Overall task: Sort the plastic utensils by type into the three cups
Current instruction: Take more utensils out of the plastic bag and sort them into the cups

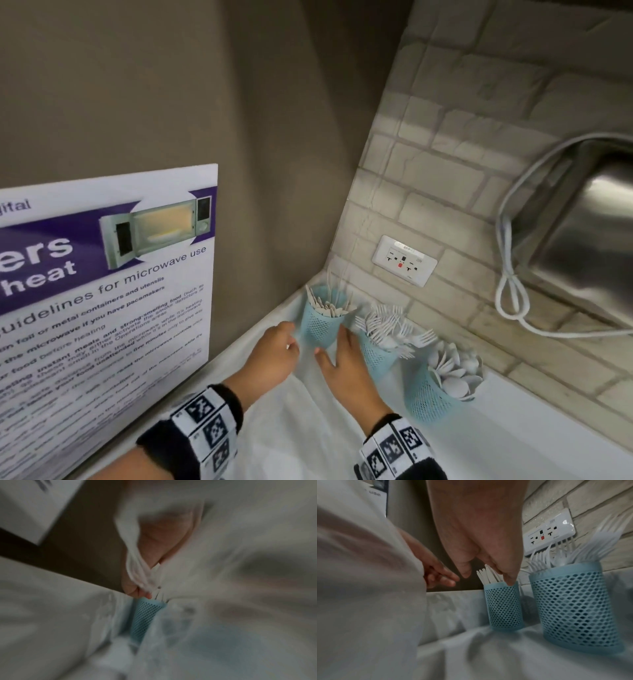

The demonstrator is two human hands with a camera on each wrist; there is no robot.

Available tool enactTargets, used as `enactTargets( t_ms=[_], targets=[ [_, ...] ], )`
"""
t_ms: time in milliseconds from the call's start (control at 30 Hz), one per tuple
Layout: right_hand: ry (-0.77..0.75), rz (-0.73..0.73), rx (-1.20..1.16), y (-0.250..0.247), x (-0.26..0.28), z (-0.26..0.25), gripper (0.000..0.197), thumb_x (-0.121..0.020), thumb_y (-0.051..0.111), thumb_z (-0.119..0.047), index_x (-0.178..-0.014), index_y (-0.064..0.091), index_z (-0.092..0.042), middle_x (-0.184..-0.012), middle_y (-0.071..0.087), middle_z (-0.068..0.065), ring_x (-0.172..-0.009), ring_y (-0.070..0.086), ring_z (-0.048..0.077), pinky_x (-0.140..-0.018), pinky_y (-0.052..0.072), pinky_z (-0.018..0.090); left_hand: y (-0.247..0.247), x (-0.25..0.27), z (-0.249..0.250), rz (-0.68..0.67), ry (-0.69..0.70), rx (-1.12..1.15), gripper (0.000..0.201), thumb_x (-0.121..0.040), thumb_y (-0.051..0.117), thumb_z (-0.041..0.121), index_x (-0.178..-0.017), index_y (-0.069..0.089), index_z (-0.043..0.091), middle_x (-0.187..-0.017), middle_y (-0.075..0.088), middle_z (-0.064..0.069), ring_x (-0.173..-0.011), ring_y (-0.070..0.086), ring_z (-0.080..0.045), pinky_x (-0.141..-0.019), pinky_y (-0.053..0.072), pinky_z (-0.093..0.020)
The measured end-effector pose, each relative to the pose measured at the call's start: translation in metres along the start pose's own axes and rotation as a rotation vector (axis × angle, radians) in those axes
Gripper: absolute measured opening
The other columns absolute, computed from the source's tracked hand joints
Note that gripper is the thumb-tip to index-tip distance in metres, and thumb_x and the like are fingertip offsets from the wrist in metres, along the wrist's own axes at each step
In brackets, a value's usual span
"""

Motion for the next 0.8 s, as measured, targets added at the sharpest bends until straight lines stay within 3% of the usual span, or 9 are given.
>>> enactTargets(
  t_ms=[167, 300, 367, 433, 500, 600, 667, 733, 800],
  targets=[
    [0.091, 0.08, -0.079, 0.002, -0.019, 0.0, 0.077, -0.095, 0.052, -0.032, -0.152, 0.007, -0.003, -0.155, 0.019, 0.017, -0.143, 0.021, 0.028, -0.118, 0.02, 0.037, 0.023, -0.048, -0.005, -0.044, -0.006, -0.07, 0.043, -0.087, 0.055, 0.011, -0.128, 0.049, 0.004, -0.124, 0.054, -0.016, -0.11, 0.056, -0.031, -0.092, 0.049, -0.036],
    [0.133, 0.069, -0.109, 0.005, -0.033, 0.0, 0.076, -0.099, 0.045, -0.033, -0.151, 0.0, 0.0, -0.16, 0.001, 0.013, -0.148, 0.004, 0.024, -0.118, 0.005, 0.026, 0.039, -0.069, -0.005, -0.078, 0.043, -0.016, 0.051, -0.077, 0.069, 0.006, -0.124, 0.05, 0.003, -0.122, 0.056, -0.013, -0.116, 0.053, -0.026, -0.093, 0.04, -0.025],
    [0.143, 0.063, -0.119, 0.008, -0.039, 0.0, 0.076, -0.1, 0.042, -0.035, -0.151, -0.003, 0.0, -0.161, -0.007, 0.012, -0.149, 0.0, 0.023, -0.115, 0.003, 0.021, 0.043, -0.079, -0.008, -0.049, 0.043, -0.03, 0.07, -0.07, 0.073, 0.016, -0.132, 0.042, 0.004, -0.13, 0.051, -0.006, -0.121, 0.049, -0.022, -0.1, 0.037, -0.024],
    [0.146, 0.076, -0.154, 0.011, -0.043, 0.0, 0.076, -0.1, 0.042, -0.034, -0.151, -0.003, -0.001, -0.161, -0.01, 0.011, -0.149, -0.002, 0.022, -0.112, 0.001, 0.017, 0.052, -0.094, -0.02, -0.015, 0.066, 0.093, 0.086, -0.063, 0.068, 0.038, -0.138, 0.037, 0.01, -0.137, 0.048, -0.001, -0.126, 0.047, -0.017, -0.108, 0.038, -0.032],
    [0.147, 0.099, -0.155, 0.012, -0.046, 0.001, 0.076, -0.1, 0.042, -0.034, -0.151, -0.003, -0.002, -0.161, -0.01, 0.01, -0.149, -0.004, 0.02, -0.112, -0.002, 0.018, 0.06, -0.103, -0.023, 0.027, 0.114, 0.164, 0.078, -0.072, 0.059, 0.048, -0.14, 0.036, 0.017, -0.138, 0.049, 0.005, -0.126, 0.048, -0.009, -0.109, 0.038, -0.03],
    [0.136, 0.148, -0.14, 0.012, -0.047, 0.001, 0.076, -0.1, 0.042, -0.035, -0.152, -0.003, -0.004, -0.161, -0.011, 0.008, -0.148, -0.006, 0.019, -0.112, -0.005, 0.019, 0.06, -0.101, -0.016, 0.11, 0.108, 0.221, 0.038, -0.099, 0.041, 0.029, -0.137, 0.04, 0.024, -0.135, 0.053, 0.005, -0.122, 0.049, -0.007, -0.101, 0.035, -0.016],
    [0.138, 0.161, -0.123, 0.012, -0.047, 0.0, 0.075, -0.1, 0.042, -0.037, -0.153, -0.002, -0.007, -0.161, -0.009, 0.007, -0.148, -0.005, 0.019, -0.115, -0.004, 0.022, 0.065, -0.105, -0.017, 0.142, 0.079, 0.252, 0.036, -0.101, 0.035, 0.023, -0.136, 0.037, 0.026, -0.137, 0.05, 0.005, -0.127, 0.045, -0.011, -0.102, 0.033, -0.011],
    [0.157, 0.173, -0.131, 0.013, -0.046, 0.002, 0.074, -0.099, 0.043, -0.038, -0.153, 0.001, -0.011, -0.161, -0.003, 0.005, -0.148, -0.001, 0.02, -0.118, 0.0, 0.029, 0.069, -0.106, -0.018, 0.177, 0.089, 0.19, 0.048, -0.098, 0.037, 0.025, -0.144, 0.027, 0.021, -0.147, 0.039, 0.0, -0.136, 0.036, -0.016, -0.114, 0.028, -0.027],
    [0.193, 0.21, -0.117, 0.012, -0.046, 0.006, 0.074, -0.097, 0.047, -0.039, -0.153, 0.007, -0.012, -0.16, 0.003, 0.007, -0.147, 0.004, 0.024, -0.121, 0.006, 0.036, 0.072, -0.104, -0.014, 0.205, 0.118, 0.038, 0.064, -0.095, 0.043, 0.03, -0.15, 0.013, 0.021, -0.155, 0.025, -0.002, -0.142, 0.026, -0.019, -0.117, 0.022, -0.037]
  ],
)
Point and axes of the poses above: each hand's wrist, its own x-axis away from the middle knuckle, its own y-axis out of the palm, z = x × y, the point moved 6 cm from there along -x, towards the middle knuckle
